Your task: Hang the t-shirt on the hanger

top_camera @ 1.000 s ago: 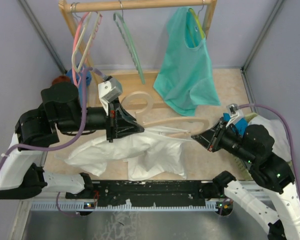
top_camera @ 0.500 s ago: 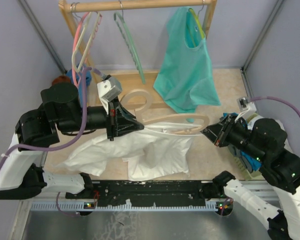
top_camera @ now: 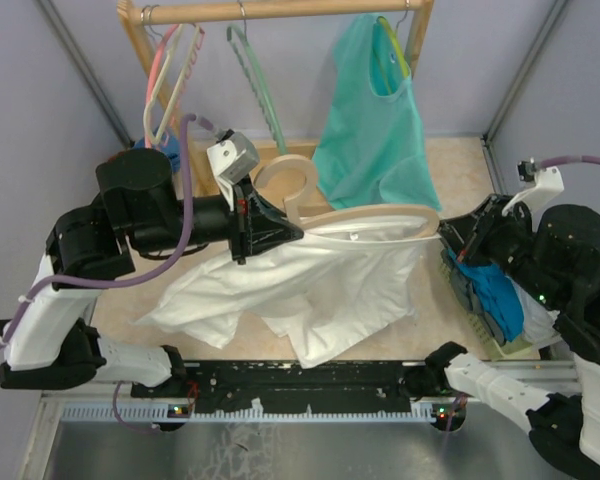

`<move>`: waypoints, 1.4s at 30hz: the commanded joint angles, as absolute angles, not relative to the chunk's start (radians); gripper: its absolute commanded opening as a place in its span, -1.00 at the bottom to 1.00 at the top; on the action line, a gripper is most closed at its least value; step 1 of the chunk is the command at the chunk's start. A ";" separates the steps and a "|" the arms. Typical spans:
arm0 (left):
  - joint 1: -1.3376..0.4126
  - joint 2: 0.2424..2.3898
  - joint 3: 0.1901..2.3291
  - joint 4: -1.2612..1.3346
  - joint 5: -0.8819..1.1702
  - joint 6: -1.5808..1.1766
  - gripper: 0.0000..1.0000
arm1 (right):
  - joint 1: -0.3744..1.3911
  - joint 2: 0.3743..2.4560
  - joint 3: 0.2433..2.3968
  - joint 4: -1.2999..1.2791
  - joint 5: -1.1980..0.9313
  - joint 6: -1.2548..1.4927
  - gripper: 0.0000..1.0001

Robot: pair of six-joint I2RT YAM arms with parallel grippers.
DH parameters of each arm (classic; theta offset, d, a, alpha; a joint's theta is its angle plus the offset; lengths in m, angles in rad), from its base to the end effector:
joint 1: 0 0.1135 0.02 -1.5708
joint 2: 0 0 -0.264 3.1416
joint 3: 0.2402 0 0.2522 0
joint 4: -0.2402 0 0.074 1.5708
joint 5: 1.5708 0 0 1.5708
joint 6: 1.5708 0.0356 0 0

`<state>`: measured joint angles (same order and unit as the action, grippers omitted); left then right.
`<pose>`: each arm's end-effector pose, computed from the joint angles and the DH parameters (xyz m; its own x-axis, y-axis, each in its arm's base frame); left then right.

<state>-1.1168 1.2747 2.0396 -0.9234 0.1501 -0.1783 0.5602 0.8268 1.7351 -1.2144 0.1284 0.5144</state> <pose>0.0768 -0.1695 0.5617 -0.2372 0.0862 -0.9676 0.9260 0.3213 -0.1984 0.0438 0.0221 0.5048 -0.4306 0.3059 -0.8491 -0.2431 0.8667 0.4356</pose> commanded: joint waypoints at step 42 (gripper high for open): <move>-1.115 1.530 2.358 -0.751 0.225 -0.084 -1.00 | 0.557 0.970 2.022 -1.066 -0.155 0.402 -1.00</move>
<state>-1.1168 1.4651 2.1868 -0.8513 0.1108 -0.1074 0.5598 0.9543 1.9778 -1.1854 -0.0471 0.3939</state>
